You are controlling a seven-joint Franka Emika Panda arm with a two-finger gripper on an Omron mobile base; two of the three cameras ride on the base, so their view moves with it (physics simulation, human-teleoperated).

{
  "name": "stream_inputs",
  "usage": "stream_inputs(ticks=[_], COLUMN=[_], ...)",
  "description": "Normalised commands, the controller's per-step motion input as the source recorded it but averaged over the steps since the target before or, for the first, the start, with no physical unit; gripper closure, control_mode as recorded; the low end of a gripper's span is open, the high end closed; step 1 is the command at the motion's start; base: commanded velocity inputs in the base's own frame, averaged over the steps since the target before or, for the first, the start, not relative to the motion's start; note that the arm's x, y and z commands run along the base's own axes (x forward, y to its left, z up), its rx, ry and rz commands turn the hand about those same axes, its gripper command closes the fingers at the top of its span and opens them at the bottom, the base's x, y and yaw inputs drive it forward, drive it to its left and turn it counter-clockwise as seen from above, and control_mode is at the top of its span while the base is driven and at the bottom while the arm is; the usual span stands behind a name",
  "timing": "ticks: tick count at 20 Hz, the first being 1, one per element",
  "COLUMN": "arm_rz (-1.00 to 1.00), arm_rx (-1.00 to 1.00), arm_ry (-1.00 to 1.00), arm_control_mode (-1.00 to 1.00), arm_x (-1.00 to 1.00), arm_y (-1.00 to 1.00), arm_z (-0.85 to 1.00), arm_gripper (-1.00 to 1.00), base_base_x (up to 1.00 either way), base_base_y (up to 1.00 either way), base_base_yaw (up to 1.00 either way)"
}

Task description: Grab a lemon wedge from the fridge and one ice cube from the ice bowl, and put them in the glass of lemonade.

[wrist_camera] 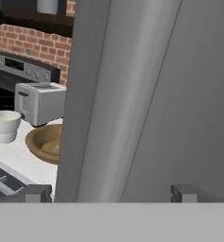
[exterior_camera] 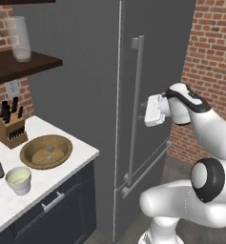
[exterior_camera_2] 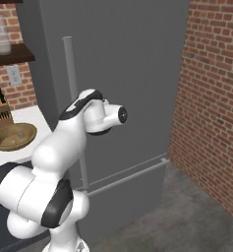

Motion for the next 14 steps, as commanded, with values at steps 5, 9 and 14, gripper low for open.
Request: stream_inputs(ticks=[5, 9, 14], arm_rz=[-0.06, -0.16, -0.03], arm_rx=[0.11, 0.02, 0.02], arm_ry=[0.00, 0.00, -0.02], arm_control_mode=[-1.00, -1.00, -1.00], arm_x=[0.00, 0.00, 0.00], arm_y=[0.04, 0.16, 0.00], arm_z=[0.87, 0.48, -0.16], arm_gripper=[-1.00, -1.00, -1.00], base_base_x=[0.00, 0.00, 0.00], base_base_y=[0.00, 0.00, 0.00], base_base_yaw=[0.00, 0.00, 0.00])
